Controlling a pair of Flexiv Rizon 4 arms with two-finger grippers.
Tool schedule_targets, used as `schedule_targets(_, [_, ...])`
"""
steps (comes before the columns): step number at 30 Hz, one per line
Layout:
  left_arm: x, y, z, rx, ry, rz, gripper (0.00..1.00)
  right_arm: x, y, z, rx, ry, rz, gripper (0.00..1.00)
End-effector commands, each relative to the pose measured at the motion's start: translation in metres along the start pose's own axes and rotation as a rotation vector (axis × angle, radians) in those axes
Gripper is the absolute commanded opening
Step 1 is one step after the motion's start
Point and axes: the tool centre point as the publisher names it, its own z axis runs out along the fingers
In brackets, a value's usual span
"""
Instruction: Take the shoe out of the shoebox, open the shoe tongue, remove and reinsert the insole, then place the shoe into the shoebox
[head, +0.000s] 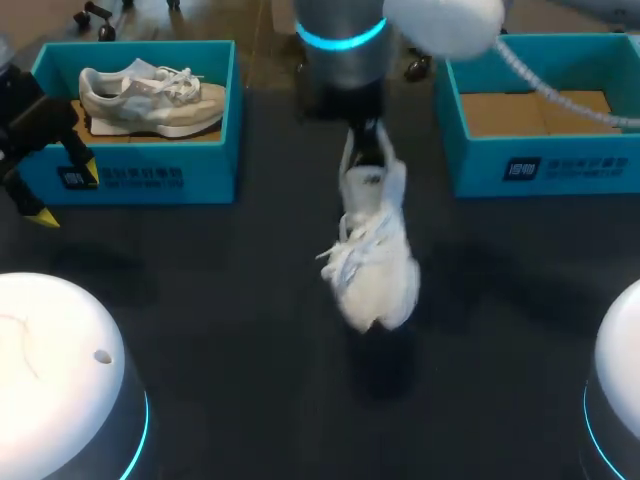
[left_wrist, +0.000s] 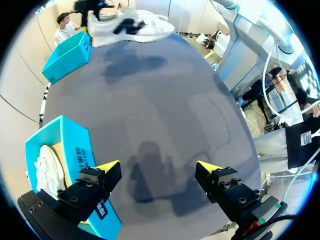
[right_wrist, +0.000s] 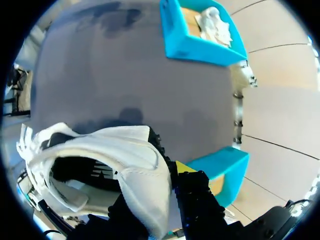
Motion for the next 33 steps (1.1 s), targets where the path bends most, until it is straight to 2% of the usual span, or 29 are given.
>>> schedule_targets(1, [0.0, 0.0, -0.001, -0.002, 0.002, 0.0, 1.0, -0.044, -0.028, -0.023, 0.0, 0.008, -0.01, 0.0])
schedule_targets(4, [0.0, 0.0, -0.001, -0.002, 0.002, 0.0, 1.0, -0.066, -0.047, -0.026, 0.036, 0.0, -0.002, 0.0])
schedule_targets(9, [0.0, 0.0, -0.001, -0.002, 0.002, 0.0, 1.0, -0.095, -0.075, -0.029, 0.008, 0.013, 0.033, 0.0])
schedule_targets(27, [0.0, 0.0, -0.001, -0.002, 0.002, 0.0, 1.0, -0.095, -0.075, -0.029, 0.008, 0.013, 0.033, 0.0])
schedule_targets(30, [0.0, 0.0, -0.001, -0.002, 0.002, 0.0, 1.0, -0.122, -0.087, -0.031, 0.049, 0.001, 0.04, 0.0])
schedule_targets(33, [0.0, 0.0, -0.001, -0.002, 0.002, 0.0, 1.0, -0.152, -0.11, -0.032, 0.044, 0.0, 0.039, 0.0])
